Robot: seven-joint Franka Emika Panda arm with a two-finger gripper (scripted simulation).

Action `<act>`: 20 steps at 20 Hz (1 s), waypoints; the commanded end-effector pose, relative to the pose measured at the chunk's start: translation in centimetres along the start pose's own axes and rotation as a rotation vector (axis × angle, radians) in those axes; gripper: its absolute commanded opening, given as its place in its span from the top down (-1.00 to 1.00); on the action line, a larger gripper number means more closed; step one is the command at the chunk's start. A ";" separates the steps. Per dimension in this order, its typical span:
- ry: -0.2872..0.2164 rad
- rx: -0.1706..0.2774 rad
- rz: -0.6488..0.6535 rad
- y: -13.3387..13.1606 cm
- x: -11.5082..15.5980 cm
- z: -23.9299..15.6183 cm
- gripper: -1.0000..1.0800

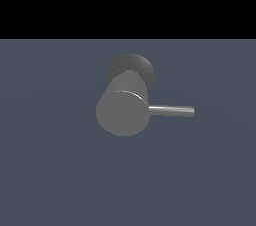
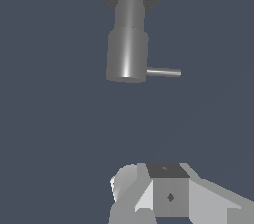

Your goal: Turn on the faucet by rotating a designated handle.

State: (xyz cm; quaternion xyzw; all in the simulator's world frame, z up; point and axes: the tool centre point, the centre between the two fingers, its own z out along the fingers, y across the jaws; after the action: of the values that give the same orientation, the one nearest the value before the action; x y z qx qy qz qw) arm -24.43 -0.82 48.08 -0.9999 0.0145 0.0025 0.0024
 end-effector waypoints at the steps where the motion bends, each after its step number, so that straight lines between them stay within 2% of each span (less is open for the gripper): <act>1: 0.000 0.000 0.000 0.0 0.0 0.0 1.00; 6: 0.008 0.027 -0.003 -0.1 0.0 -0.1 1.00; 11: 0.035 0.107 -0.011 -0.2 0.1 -0.5 1.00; 16: 0.080 0.241 -0.024 -0.4 0.3 -1.4 1.00; 20: 0.133 0.388 -0.036 -0.5 0.6 -2.5 1.00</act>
State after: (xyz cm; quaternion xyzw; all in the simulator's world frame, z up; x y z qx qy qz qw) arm -23.93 -0.37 50.09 -0.9845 -0.0010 -0.0554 0.1662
